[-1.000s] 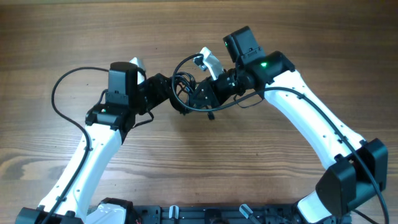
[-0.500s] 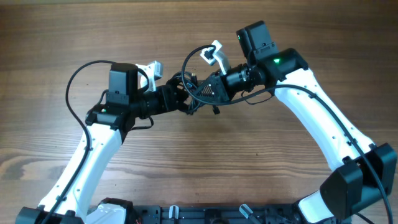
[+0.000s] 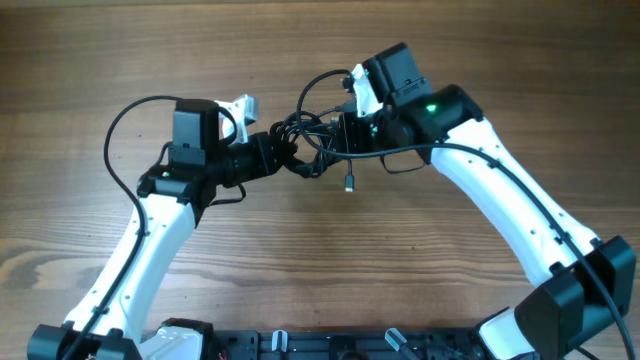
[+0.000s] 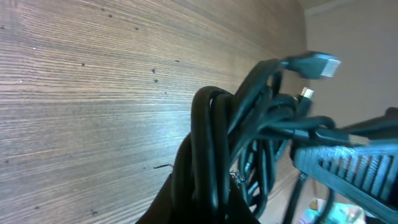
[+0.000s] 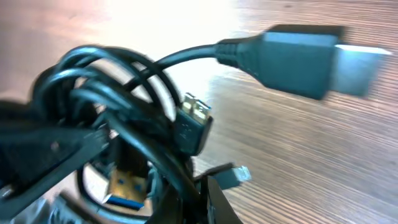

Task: Untangle cables

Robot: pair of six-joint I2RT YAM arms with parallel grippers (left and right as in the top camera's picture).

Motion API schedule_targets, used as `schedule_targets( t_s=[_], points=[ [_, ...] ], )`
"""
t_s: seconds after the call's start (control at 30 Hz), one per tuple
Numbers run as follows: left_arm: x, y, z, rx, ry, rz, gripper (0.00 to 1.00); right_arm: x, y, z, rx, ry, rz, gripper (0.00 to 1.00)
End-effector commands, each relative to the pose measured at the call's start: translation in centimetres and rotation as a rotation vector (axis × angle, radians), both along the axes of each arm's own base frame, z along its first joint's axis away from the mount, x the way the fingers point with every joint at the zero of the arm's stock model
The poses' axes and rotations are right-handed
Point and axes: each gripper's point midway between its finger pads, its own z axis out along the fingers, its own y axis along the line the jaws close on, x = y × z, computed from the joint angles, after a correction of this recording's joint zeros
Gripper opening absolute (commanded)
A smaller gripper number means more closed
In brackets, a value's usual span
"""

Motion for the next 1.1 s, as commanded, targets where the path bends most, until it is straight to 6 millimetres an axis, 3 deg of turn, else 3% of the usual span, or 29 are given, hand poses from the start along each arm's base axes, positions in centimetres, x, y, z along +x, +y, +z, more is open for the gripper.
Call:
schedule_targets(
  t_s=[0.0, 0.1, 0.2, 0.27, 0.37, 0.5, 0.6, 0.67, 0.73, 0.9, 1.07],
  points=[
    [1.0, 3.2, 0.1, 0.021, -0.007, 0.086, 0.04, 5.5, -11.3, 0.5, -0.354, -0.180, -0.427, 0.10],
    [1.1, 3.8, -0.3, 0.048, 0.002, 0.112, 0.04, 6.3, -12.4, 0.6, -0.324, -0.178, -0.454, 0.26],
    [1.0, 4.4, -1.0, 0.086, 0.025, 0.141, 0.04, 6.8, -11.4, 1.5, -0.204, -0.162, -0.342, 0.32],
    [0.9, 4.5, -1.1, 0.088, 0.029, 0.142, 0.04, 6.6, -9.0, 2.6, -0.095, -0.180, -0.169, 0.34],
    [0.9, 4.5, -1.1, 0.087, 0.028, 0.142, 0.04, 4.0, -3.3, 4.6, 0.138, -0.217, 0.185, 0.51],
    [0.9, 4.4, -1.1, -0.007, 0.149, 0.263, 0.04, 2.3, -0.7, 5.5, 0.230, -0.201, 0.271, 0.53],
    [1.0, 4.4, -1.1, -0.146, 0.328, 0.443, 0.04, 1.9, 0.0, 5.5, 0.247, -0.167, 0.250, 0.53],
    [0.9, 4.4, -1.1, -0.266, 0.484, 0.596, 0.04, 2.2, -0.3, 5.0, 0.216, -0.136, 0.172, 0.53],
    [0.4, 4.2, -1.6, -0.365, 0.656, 0.754, 0.04, 3.2, -1.9, 4.0, 0.141, -0.096, 0.013, 0.53],
    [-2.8, 3.8, -4.3, -0.402, 0.984, 1.087, 0.04, 3.9, -5.0, 2.3, 0.006, -0.052, -0.200, 0.53],
    [-3.6, 1.8, -4.2, -0.422, 1.052, 1.109, 0.04, 3.9, -5.6, 2.0, -0.024, -0.051, -0.219, 0.53]
  ],
)
